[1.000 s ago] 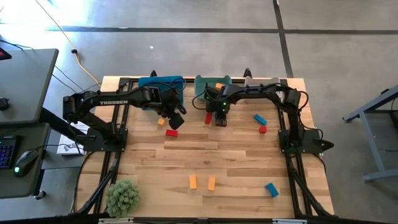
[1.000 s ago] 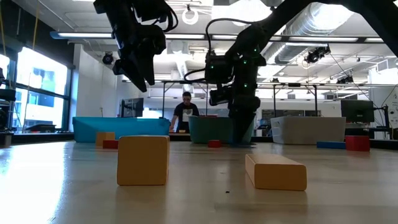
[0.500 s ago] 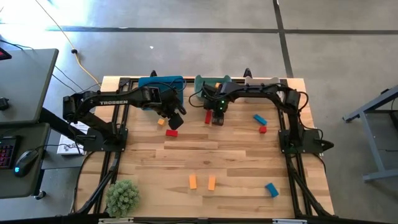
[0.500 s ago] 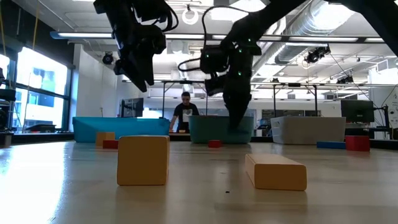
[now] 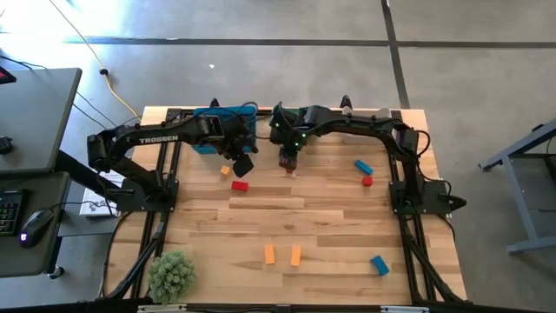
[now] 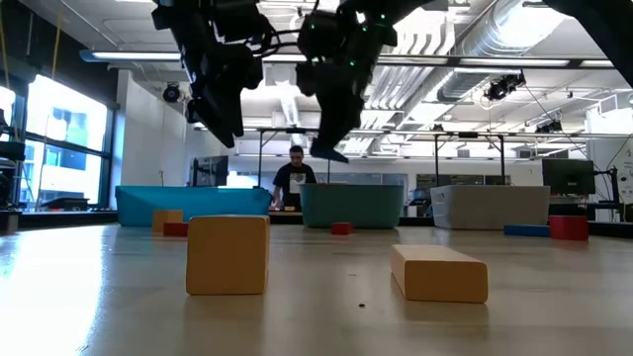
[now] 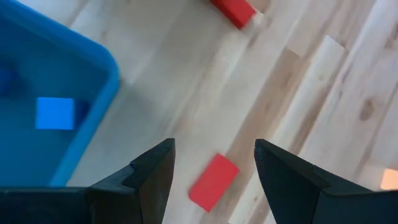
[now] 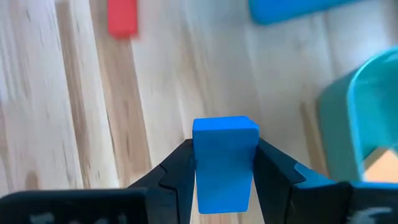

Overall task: Sort & place blocks by color
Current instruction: Put the blue block into the blue bin

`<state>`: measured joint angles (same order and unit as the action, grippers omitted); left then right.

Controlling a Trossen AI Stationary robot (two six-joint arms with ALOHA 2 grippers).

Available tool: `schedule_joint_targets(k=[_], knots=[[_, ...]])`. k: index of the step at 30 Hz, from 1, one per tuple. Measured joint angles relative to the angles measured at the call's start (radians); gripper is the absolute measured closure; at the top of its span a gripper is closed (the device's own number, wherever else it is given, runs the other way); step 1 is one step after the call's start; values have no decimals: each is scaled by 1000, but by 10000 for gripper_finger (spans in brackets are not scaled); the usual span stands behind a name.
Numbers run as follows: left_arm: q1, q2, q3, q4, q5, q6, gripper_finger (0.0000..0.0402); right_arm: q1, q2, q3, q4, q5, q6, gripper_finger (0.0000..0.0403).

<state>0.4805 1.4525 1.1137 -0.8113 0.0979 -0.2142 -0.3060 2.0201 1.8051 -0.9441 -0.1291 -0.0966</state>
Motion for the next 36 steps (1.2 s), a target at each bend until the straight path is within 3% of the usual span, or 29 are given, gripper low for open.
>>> schedule_joint_targets(k=[18,26,36], knots=[[239,0,0,4,10,52,190,-96,0,34,431,-109,99,291],[362,0,0,73,203,107,190,-157,0,30,660,-130,220,291],[513,0,0,219,608,157,190,-164,0,-3,838,-182,387,291]])
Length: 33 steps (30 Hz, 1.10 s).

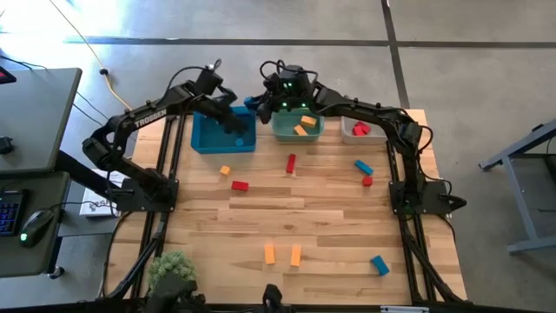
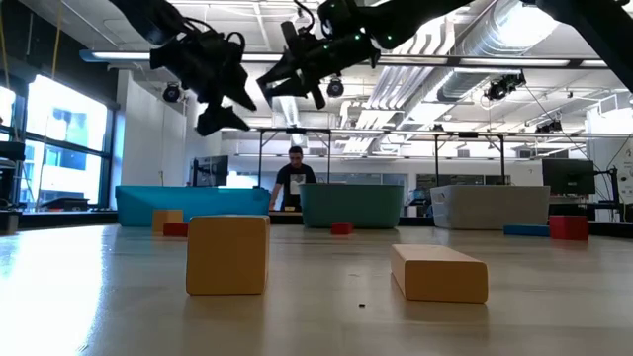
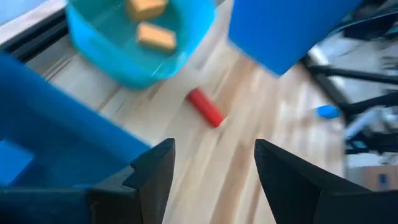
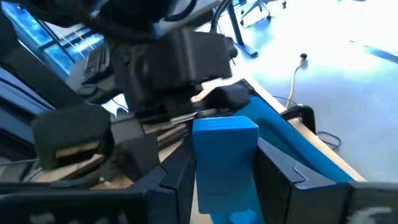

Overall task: Sort & place blocks by color
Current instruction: Put the blue block into the blue bin

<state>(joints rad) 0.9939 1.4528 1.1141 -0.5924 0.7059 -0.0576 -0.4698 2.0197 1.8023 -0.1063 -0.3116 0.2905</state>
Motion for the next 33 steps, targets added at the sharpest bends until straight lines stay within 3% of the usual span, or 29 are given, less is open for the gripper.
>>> schedule_joint_targets(k=[7,14,26,33], knots=[[78,0,0,97,269,8,190,1,0,-1,71,-54,87,292],[105,0,0,145,408,8,190,7,1,-1,128,-89,163,292],[98,0,0,331,437,-127,190,27,0,-1,142,-84,200,292],[97,0,0,338,442,-123,206,26,1,-1,164,-78,207,292]])
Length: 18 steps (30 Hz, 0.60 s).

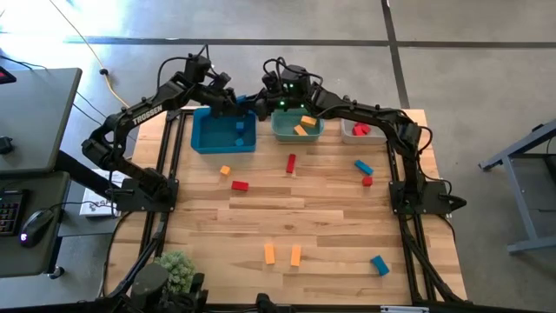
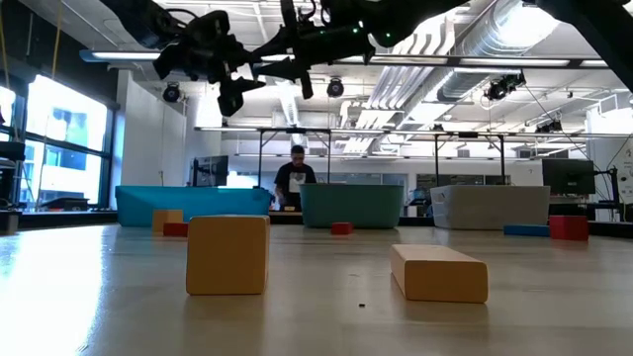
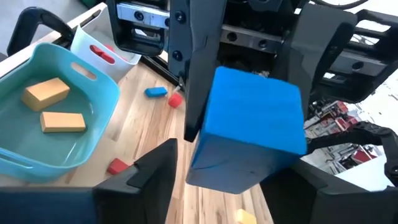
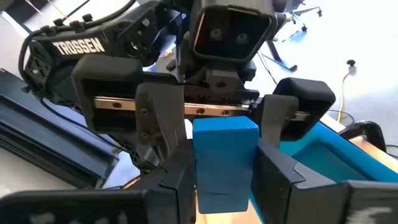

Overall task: Sort & place blocks by color
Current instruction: Put the blue block into the blue bin

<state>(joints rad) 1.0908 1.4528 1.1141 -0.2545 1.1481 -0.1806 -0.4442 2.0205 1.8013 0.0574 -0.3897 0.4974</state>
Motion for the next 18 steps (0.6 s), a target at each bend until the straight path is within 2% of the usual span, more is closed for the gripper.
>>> schedule_joint_targets(k=[8,14,18], knots=[[0,0,0,5,0,30,292,-1,0,0,-5,0,20,292],[0,0,0,1,-3,43,294,-1,0,0,-8,-4,26,291],[0,0,0,-1,-4,35,294,-1,0,0,-8,-4,19,271]])
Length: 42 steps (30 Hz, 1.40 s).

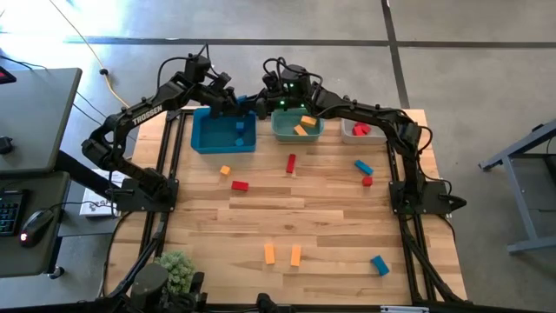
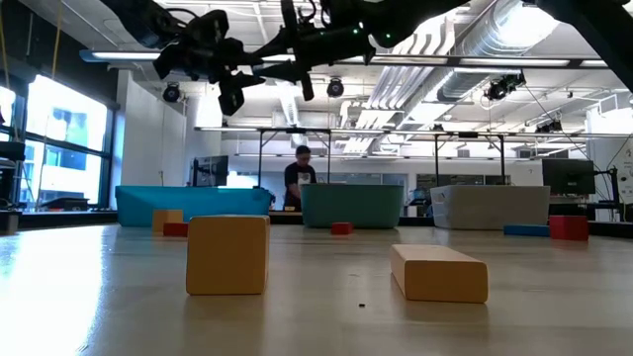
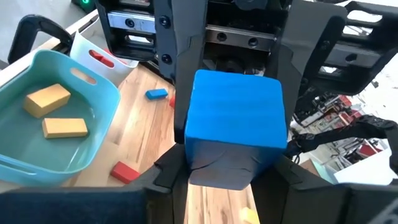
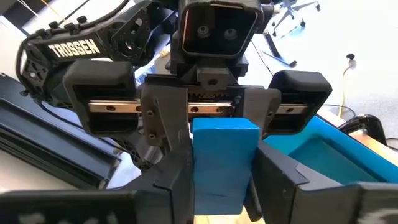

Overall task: Sort & place blocks by color
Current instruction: Put the blue block into the blue bin

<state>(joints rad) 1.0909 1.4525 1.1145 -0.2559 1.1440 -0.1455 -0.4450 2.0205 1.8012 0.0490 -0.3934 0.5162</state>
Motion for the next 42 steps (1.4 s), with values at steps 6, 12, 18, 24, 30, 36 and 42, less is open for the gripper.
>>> schedule_joint_targets(k=[6,12,18,24,30,36,42], knots=[[0,0,0,-12,-9,-9,295,0,0,0,-8,4,-10,218],[0,0,0,-33,-44,-4,295,-11,0,0,-13,-9,0,170],[1,0,0,-151,-186,49,295,-47,0,0,-16,-55,54,160],[1,0,0,-287,-438,87,295,-59,0,0,-57,-97,62,160],[1,0,0,-369,-672,48,295,-36,0,0,-210,-77,4,160],[1,0,0,-411,-793,-14,295,-2,0,0,-453,-3,-54,160],[-12,1,0,-415,-901,-62,295,44,0,0,-666,134,-99,160]])
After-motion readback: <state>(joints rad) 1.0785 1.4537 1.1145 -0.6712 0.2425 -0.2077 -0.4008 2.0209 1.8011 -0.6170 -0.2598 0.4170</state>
